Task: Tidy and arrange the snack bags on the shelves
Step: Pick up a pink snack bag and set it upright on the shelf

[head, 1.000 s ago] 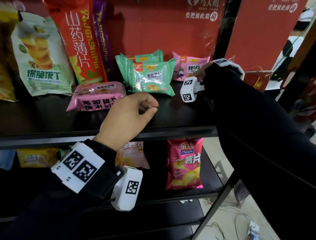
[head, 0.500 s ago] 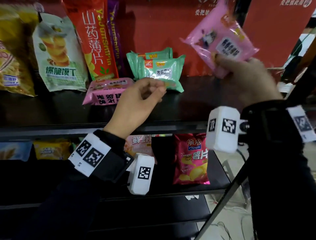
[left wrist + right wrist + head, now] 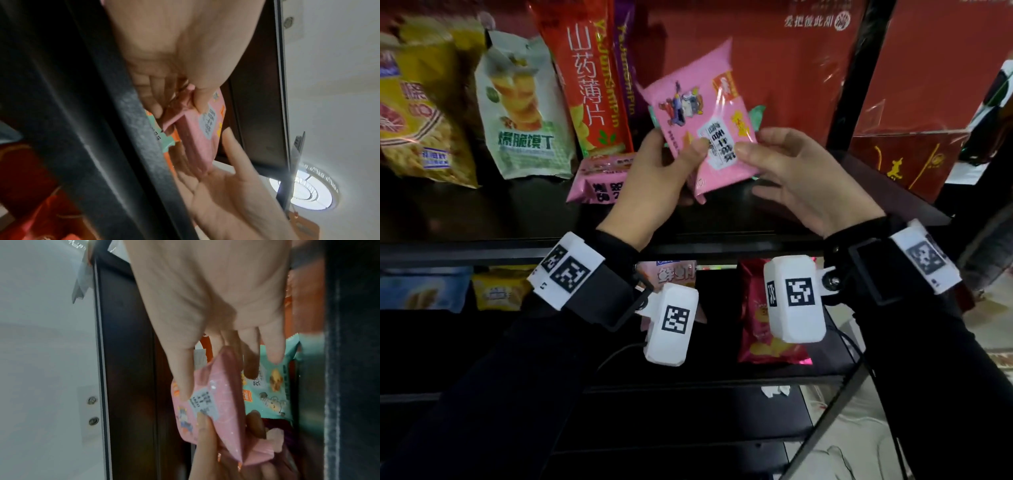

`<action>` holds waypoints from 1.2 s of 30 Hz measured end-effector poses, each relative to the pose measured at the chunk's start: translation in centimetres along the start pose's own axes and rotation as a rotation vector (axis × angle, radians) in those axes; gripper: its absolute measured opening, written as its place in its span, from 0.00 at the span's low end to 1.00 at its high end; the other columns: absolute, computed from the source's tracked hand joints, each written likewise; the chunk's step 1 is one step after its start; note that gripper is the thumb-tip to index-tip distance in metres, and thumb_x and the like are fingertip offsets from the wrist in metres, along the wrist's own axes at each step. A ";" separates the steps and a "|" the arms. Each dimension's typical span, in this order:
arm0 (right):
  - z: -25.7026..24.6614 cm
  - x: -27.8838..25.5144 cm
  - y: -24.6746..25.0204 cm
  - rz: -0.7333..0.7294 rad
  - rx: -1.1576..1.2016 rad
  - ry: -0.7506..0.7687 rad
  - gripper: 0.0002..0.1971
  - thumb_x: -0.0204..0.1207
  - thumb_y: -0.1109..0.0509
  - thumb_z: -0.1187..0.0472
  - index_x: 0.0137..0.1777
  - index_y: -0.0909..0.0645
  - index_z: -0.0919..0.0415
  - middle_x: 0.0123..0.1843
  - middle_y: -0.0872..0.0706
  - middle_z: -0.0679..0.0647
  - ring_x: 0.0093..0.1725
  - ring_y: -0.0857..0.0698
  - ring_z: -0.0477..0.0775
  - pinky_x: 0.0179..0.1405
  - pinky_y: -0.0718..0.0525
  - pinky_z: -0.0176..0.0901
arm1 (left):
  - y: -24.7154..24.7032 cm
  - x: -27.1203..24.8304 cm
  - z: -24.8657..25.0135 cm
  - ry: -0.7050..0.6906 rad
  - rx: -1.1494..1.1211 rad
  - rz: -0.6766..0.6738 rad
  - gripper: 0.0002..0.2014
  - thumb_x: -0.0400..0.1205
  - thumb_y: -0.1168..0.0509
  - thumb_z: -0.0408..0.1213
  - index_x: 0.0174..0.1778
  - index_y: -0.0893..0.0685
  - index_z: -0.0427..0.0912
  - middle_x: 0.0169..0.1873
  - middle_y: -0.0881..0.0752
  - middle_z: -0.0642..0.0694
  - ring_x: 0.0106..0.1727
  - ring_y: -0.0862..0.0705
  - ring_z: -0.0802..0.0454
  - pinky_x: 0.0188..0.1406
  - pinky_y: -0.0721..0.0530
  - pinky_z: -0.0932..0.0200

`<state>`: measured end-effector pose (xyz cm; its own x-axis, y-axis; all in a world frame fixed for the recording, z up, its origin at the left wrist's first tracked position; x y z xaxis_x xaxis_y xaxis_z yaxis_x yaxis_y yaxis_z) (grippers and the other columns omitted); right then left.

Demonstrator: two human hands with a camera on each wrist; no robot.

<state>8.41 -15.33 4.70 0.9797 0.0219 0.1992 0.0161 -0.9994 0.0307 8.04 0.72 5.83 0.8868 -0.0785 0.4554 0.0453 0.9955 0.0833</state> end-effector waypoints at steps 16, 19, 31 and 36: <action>-0.2 -0.6 -1.8 -0.075 -0.009 0.099 0.17 0.79 0.30 0.62 0.67 0.20 0.62 0.60 0.11 0.55 0.58 0.12 0.51 0.61 0.14 0.47 | -0.4 0.2 0.4 -0.093 0.254 -0.103 0.19 0.84 0.36 0.45 0.70 0.24 0.44 0.48 0.15 0.49 0.23 0.22 0.65 0.18 0.25 0.68; -0.3 -0.8 -1.7 -0.085 0.024 0.104 0.16 0.79 0.31 0.64 0.67 0.20 0.64 0.59 0.11 0.56 0.57 0.11 0.52 0.59 0.13 0.44 | -0.9 0.2 0.4 -0.058 0.240 -0.193 0.23 0.81 0.33 0.46 0.71 0.26 0.46 0.47 0.14 0.51 0.25 0.23 0.64 0.20 0.23 0.68; -0.9 -0.5 -1.4 -0.096 -0.054 0.117 0.17 0.80 0.32 0.63 0.68 0.22 0.63 0.59 0.11 0.54 0.55 0.11 0.50 0.52 0.12 0.43 | -1.7 0.6 -0.2 0.022 0.220 -0.321 0.37 0.68 0.26 0.50 0.73 0.27 0.48 0.59 0.14 0.54 0.52 0.12 0.59 0.36 0.15 0.63; -1.0 -0.4 -1.4 -0.109 -0.106 0.114 0.17 0.82 0.34 0.59 0.71 0.26 0.58 0.61 0.12 0.52 0.54 0.11 0.48 0.41 0.12 0.38 | -1.7 0.8 -0.4 0.058 0.221 -0.320 0.33 0.69 0.26 0.50 0.71 0.27 0.52 0.48 0.11 0.53 0.25 0.16 0.61 0.21 0.22 0.68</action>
<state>7.79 -13.88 5.52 0.9443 0.1386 0.2986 0.0937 -0.9827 0.1599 8.81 -1.02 5.70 0.8689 -0.3732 0.3251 0.2290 0.8854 0.4045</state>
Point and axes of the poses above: each hand's wrist, its own x-axis towards the middle knuckle, its own y-axis out of the back of the hand, z = x × y, the point moved 10 cm from there along x, towards the middle knuckle
